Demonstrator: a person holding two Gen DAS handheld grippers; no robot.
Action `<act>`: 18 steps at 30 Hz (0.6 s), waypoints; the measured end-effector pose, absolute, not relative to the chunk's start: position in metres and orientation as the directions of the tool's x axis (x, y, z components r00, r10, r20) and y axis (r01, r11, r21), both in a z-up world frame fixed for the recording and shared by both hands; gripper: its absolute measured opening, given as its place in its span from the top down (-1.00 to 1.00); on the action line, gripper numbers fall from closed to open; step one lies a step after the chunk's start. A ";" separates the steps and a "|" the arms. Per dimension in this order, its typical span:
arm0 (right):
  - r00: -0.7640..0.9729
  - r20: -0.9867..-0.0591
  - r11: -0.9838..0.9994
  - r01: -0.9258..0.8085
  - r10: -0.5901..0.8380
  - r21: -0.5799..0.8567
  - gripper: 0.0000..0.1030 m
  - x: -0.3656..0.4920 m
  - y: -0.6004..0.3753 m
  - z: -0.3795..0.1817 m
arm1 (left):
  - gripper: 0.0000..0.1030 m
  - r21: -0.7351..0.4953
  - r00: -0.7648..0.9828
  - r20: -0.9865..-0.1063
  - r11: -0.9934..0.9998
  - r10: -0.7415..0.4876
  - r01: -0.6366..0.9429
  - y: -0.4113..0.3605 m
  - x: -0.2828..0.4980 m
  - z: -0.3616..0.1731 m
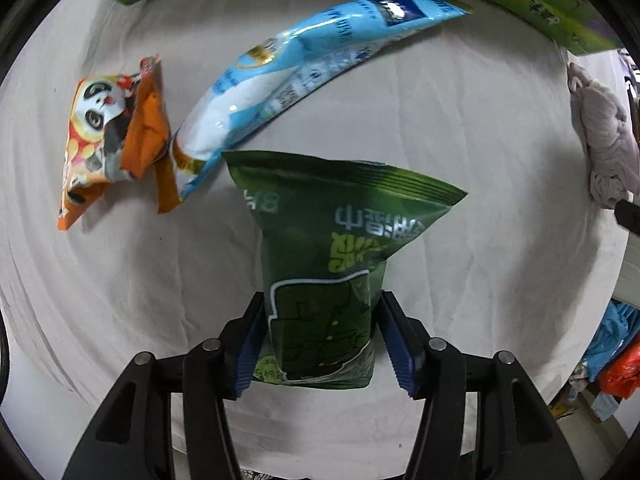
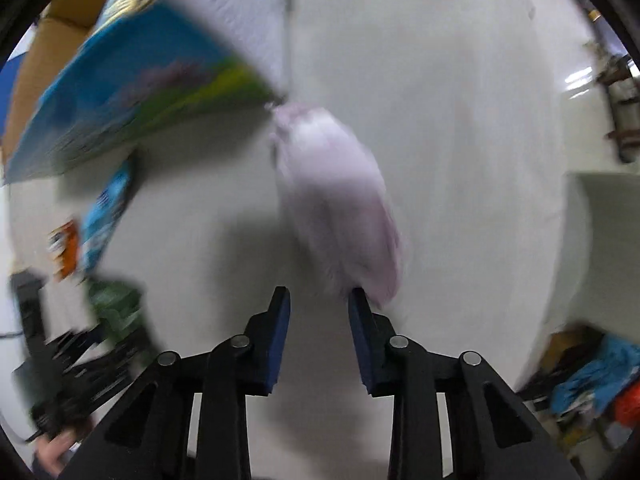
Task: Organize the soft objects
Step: 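Grasp the green snack bag with the left tool while the right tool grasps the pink cloth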
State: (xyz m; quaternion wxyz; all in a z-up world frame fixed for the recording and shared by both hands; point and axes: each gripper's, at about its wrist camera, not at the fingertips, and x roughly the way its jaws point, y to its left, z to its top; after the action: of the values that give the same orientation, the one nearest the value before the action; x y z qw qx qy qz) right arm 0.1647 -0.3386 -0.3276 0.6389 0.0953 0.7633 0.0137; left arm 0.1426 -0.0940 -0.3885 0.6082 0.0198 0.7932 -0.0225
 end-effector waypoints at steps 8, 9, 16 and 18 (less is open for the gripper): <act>0.054 -0.998 0.998 -0.058 -0.031 -0.034 -0.95 0.175 -0.315 -0.294 | 0.20 -0.010 -0.187 -0.982 0.999 -0.004 0.034 -0.112 0.155 -0.369; 0.067 -0.995 0.993 -0.082 -0.074 -0.080 -1.00 0.181 -0.313 -0.298 | 0.20 -0.007 -0.188 -0.982 0.999 -0.001 0.031 -0.114 0.156 -0.370; -0.119 -0.992 0.998 0.052 0.030 0.024 -0.03 0.211 -0.322 -0.349 | 0.10 -0.017 -0.218 -0.976 1.000 -0.012 0.020 -0.111 0.166 -0.377; -0.110 -0.993 0.995 0.094 0.050 0.039 0.05 0.204 -0.323 -0.344 | 0.06 -0.031 -0.221 -0.975 0.999 -0.025 0.022 -0.109 0.166 -0.377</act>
State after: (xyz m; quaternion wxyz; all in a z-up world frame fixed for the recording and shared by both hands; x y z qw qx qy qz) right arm 0.2043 -0.3229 -0.3436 0.6654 0.0481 0.7448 -0.0166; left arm 0.1665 -0.1088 -0.3775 0.6239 -0.0011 0.7812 -0.0189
